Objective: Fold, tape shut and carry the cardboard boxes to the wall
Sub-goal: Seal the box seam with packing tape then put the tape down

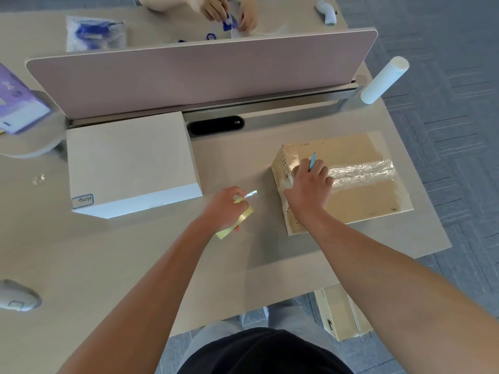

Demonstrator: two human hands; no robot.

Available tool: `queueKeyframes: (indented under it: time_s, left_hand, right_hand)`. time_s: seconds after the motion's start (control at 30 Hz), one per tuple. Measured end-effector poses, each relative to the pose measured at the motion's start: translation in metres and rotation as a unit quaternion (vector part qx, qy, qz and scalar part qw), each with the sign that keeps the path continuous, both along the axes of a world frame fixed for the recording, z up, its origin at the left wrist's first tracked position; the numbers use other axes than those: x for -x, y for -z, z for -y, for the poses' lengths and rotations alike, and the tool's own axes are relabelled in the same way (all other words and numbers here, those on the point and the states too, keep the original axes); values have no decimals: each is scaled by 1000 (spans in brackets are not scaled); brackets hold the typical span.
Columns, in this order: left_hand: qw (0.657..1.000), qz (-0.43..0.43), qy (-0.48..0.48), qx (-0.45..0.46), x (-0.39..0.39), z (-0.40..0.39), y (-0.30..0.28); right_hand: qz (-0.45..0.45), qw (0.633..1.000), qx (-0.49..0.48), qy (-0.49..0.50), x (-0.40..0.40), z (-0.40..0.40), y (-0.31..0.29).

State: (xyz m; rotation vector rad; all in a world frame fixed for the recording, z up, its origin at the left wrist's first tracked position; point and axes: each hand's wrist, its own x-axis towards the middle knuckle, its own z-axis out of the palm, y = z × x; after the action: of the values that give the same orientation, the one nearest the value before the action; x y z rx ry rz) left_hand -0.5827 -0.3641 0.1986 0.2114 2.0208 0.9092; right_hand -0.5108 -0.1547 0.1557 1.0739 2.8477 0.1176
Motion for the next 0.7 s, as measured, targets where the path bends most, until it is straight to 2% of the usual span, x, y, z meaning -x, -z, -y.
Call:
queueKeyframes:
  time_s: [0.1, 0.17, 0.23, 0.3, 0.4, 0.53, 0.6, 0.7]
  left_hand:
    - [1000, -5, -31, -5, -9, 12, 2]
    - [998, 0, -64, -15, -16, 23, 4]
    - [994, 8, -103, -23, -23, 36, 6]
    - [991, 1, -135, -18, -33, 52, 9]
    - [981, -19, -191, 10, -55, 79, 14]
    - [958, -23, -281, 48, -100, 116, 16]
    - [945, -19, -320, 65, -128, 130, 17]
    - [925, -6, -372, 71, -172, 142, 18]
  right_hand:
    - [11, 1000, -1, -7, -3, 4, -7]
    - [-23, 999, 1, -30, -9, 16, -9]
    - [-84, 991, -2, -106, -20, 33, -5]
    - [-104, 975, 11, -195, -36, 55, 6]
    - [-15, 964, 57, -259, -64, 86, 31]
    - [151, 936, 171, -270, -93, 111, 62]
    - [190, 924, 191, -273, -102, 116, 72]
    - [188, 915, 196, -298, -116, 122, 80]
